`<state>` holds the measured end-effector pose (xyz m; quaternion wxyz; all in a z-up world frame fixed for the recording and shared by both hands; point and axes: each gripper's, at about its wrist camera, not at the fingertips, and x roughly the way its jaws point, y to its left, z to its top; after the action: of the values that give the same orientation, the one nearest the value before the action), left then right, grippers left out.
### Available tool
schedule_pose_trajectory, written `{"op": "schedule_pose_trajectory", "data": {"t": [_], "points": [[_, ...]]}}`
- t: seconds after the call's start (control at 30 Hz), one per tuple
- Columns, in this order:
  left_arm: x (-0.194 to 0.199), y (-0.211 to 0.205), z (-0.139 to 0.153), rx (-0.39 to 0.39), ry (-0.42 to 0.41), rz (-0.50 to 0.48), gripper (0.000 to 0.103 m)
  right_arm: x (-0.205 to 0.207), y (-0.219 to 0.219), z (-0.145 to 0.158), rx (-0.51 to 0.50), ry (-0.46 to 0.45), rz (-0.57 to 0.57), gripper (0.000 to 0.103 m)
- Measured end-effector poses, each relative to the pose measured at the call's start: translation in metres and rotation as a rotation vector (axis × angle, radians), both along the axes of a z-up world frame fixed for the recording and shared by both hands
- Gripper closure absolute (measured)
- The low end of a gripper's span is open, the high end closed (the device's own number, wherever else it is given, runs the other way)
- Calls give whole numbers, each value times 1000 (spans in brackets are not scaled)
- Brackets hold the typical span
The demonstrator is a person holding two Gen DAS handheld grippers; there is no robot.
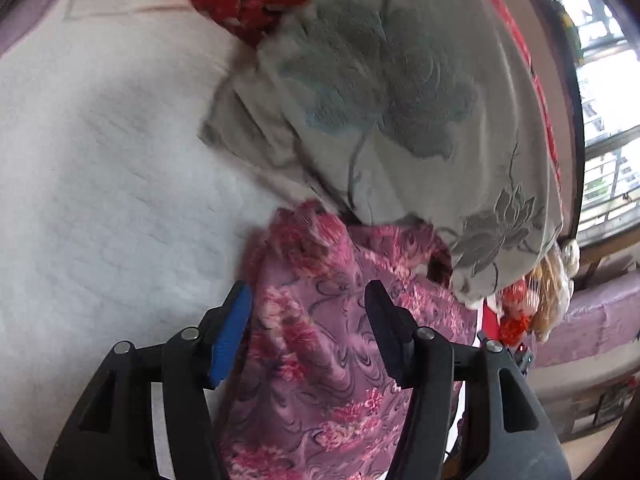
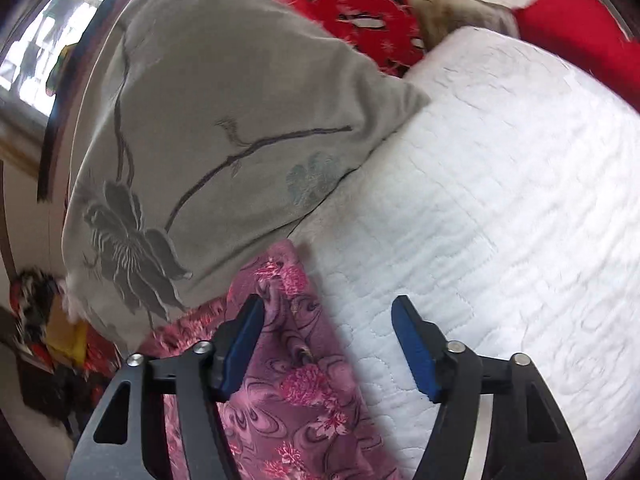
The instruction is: Fold small clothes
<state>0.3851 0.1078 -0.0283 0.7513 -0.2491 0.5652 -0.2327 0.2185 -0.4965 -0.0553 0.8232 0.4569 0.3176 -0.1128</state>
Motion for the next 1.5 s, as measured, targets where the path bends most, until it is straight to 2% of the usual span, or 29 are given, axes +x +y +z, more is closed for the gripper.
{"op": "schedule_pose_trajectory", "data": {"t": [0.07,0.13,0.17,0.2,0.23,0.27,0.3,0.37,0.43,0.5,0.57,0.67,0.7,0.77,0.87,0.93,0.97,1.0,1.03,1.07,1.1,1.17,1.2,1.27,1.3,1.37,1.43,1.5], "points": [[1,-14,-6,35,17,-26,45,6,2,-5,24,11,14,34],[-3,-26,-4,93,-27,-31,46,11,11,-1,-25,-1,24,34],[-6,-30,1,110,-64,-31,64,15,15,1,-54,-6,35,40],[-10,-32,7,127,-108,-38,100,18,20,5,-89,-8,57,50],[-14,-35,12,155,-142,-50,102,25,26,10,-126,1,91,87],[-17,-36,19,169,-171,-47,102,29,30,14,-155,11,124,99],[-20,-34,26,173,-202,-35,103,30,36,22,-211,15,141,99],[-22,-27,38,157,-246,-11,103,26,41,40,-249,-61,162,99],[-21,-18,44,131,-264,22,103,16,38,58,-211,-185,132,99],[-14,-22,37,149,-246,36,103,11,33,65,-185,-248,99,100],[-6,-21,18,198,-198,46,102,22,35,59,-197,-211,90,100],[3,-19,-12,244,-103,59,102,40,32,26,-218,-52,76,99],[3,-15,-16,226,-80,63,102,44,31,15,-205,4,75,99],[-4,-6,-9,204,-78,83,102,45,28,-2,-165,96,67,89],[-36,-3,22,204,-182,42,100,19,36,17,-194,-19,57,88],[-65,-10,37,192,-252,6,85,1,52,33,-231,-129,121,88],[-80,-16,40,199,-275,-9,64,-3,62,37,-244,-153,149,85],[-95,-26,38,227,-283,-19,50,-5,72,34,-251,-148,187,84],[-102,-34,33,249,-278,-28,50,-2,79,29,-258,-114,217,81],[-105,-45,22,276,-243,-53,50,5,88,18,-271,-37,250,80],[-108,-56,5,317,-170,-90,50,14,95,1,-274,84,295,81],[-116,-63,-12,391,-106,-114,50,6,103,7,-330,72,276,83],[-123,-61,-6,401,-141,-106,50,2,103,14,-321,92,267,82],[-132,-58,2,407,-126,-105,49,-13,94,26,-272,88,233,77],[-135,-55,4,395,-113,-100,48,-26,87,31,-270,83,198,73],[-141,-48,1,384,-66,-92,44,-52,72,34,-290,107,128,45],[-147,-43,-6,377,-19,-91,44,-77,62,26,-272,143,73,44],[-151,-40,-7,370,-18,-85,44,-94,51,9,-173,175,53,44]]}}
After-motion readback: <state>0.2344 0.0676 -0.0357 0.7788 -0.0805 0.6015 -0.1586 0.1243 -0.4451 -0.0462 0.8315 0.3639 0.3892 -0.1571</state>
